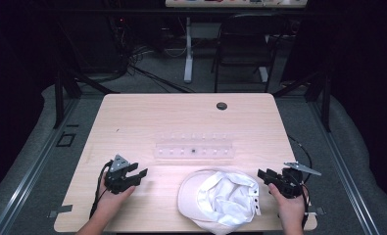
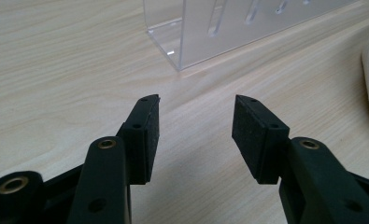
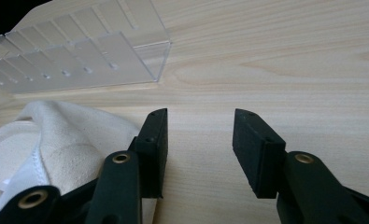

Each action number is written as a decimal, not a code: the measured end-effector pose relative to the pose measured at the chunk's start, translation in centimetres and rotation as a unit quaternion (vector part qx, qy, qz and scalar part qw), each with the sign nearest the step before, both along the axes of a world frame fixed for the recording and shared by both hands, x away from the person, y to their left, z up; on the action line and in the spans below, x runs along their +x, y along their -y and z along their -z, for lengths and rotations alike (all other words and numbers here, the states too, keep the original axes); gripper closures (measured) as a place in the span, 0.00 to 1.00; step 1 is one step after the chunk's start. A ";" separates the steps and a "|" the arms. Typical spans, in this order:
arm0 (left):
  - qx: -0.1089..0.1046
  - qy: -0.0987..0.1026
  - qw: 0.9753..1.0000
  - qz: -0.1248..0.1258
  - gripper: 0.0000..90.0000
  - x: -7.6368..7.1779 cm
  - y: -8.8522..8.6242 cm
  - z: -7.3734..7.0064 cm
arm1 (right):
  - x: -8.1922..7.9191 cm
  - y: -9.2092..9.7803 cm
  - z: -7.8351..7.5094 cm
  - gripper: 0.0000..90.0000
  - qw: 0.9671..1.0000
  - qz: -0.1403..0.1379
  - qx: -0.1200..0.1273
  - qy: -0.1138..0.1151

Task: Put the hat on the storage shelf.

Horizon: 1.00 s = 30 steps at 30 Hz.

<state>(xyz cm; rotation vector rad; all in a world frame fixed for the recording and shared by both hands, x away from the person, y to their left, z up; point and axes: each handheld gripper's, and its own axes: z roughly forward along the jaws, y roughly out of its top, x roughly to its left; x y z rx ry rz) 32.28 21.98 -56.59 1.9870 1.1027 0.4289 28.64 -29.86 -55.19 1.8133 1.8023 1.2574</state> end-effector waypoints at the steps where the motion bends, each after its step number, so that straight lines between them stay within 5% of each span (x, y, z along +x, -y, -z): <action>1: 0.002 -0.002 1.000 0.001 0.58 0.0 0.0 0.0 | 0.0 0.1 -0.2 0.62 1.000 -0.004 0.001 -0.002; 30: 0.008 -0.001 1.000 0.007 0.58 -0.2 0.4 0.1 | -2.0 0.4 -3.0 0.61 0.998 -0.063 0.007 -0.031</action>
